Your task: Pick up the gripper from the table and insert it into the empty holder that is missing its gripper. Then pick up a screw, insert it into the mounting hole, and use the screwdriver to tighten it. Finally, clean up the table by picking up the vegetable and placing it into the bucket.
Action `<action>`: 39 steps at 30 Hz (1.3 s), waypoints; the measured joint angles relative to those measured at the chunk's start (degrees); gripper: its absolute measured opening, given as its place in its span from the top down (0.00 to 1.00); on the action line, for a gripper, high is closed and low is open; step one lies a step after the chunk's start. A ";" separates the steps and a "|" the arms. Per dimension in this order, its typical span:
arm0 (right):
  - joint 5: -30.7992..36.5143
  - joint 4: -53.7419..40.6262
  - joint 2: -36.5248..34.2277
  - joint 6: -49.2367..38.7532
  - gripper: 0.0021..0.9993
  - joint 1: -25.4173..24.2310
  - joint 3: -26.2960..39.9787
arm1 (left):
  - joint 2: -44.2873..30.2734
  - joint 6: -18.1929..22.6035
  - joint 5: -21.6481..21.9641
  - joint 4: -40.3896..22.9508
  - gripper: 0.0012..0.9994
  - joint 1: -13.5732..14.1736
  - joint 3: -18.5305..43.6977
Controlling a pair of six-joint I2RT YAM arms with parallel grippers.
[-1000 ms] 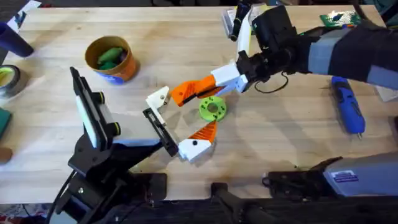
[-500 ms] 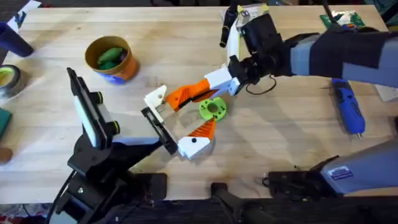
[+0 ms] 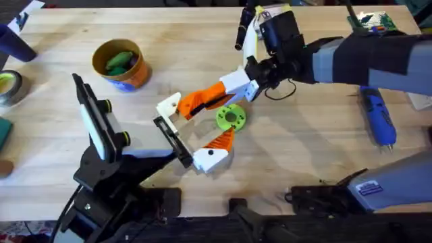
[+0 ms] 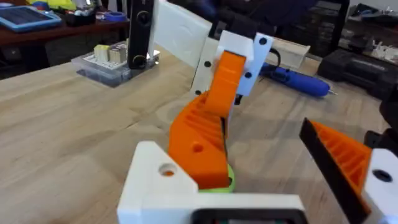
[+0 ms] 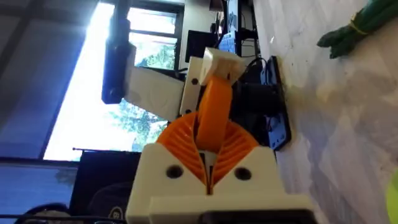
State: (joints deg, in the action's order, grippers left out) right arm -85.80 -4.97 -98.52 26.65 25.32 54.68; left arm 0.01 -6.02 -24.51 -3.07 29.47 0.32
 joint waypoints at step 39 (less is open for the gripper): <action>0.44 19.65 -5.70 15.45 0.99 0.65 0.35 | 0.00 -0.63 3.28 -0.19 0.01 -0.48 0.00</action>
State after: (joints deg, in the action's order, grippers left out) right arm -85.36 14.68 -104.22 42.10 25.98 55.02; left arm 0.01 -6.66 -21.23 -3.27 28.99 0.32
